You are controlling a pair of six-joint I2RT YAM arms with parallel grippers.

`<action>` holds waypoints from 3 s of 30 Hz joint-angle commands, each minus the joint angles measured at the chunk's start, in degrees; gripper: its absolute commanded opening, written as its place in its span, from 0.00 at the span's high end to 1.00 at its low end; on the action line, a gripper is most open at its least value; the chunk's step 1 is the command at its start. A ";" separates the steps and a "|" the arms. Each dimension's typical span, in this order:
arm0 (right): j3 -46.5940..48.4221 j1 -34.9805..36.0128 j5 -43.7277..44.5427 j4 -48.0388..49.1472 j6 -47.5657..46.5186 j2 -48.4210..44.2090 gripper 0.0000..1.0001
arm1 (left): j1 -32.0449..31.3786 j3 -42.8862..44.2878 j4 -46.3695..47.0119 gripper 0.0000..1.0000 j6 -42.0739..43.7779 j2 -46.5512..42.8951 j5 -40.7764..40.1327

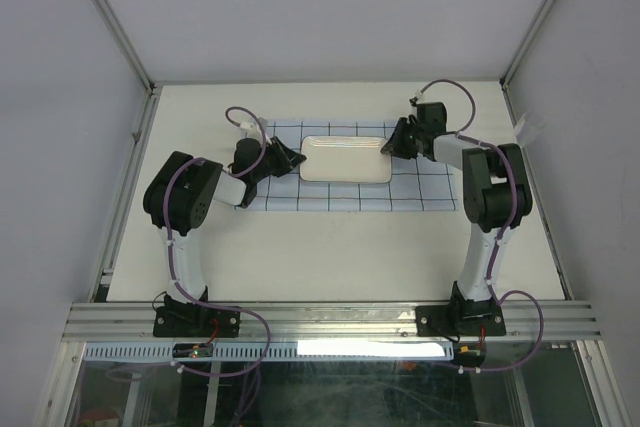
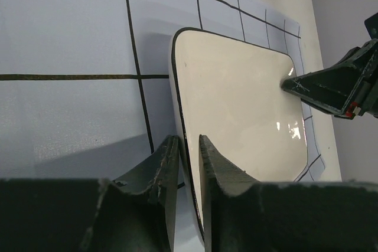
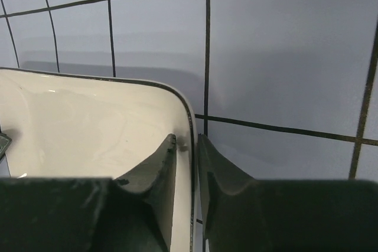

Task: Set the dinner table for one person
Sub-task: Adjust the plate on the napkin, then pick up the spoon from the center of the board.

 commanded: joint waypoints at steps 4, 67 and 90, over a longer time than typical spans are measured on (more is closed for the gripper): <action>2.15 1.95 -0.92 0.50 -1.37 0.45 0.53 | -1.28 2.03 6.99 0.74 -0.02 -1.85 4.45; 15.36 0.39 13.31 -18.56 -13.07 -10.49 0.27 | 4.07 3.73 -17.01 0.38 15.98 -22.69 -3.22; 11.34 1.47 9.69 -18.63 -14.78 -18.76 0.29 | 4.06 0.52 -23.08 0.08 15.23 -32.02 -1.75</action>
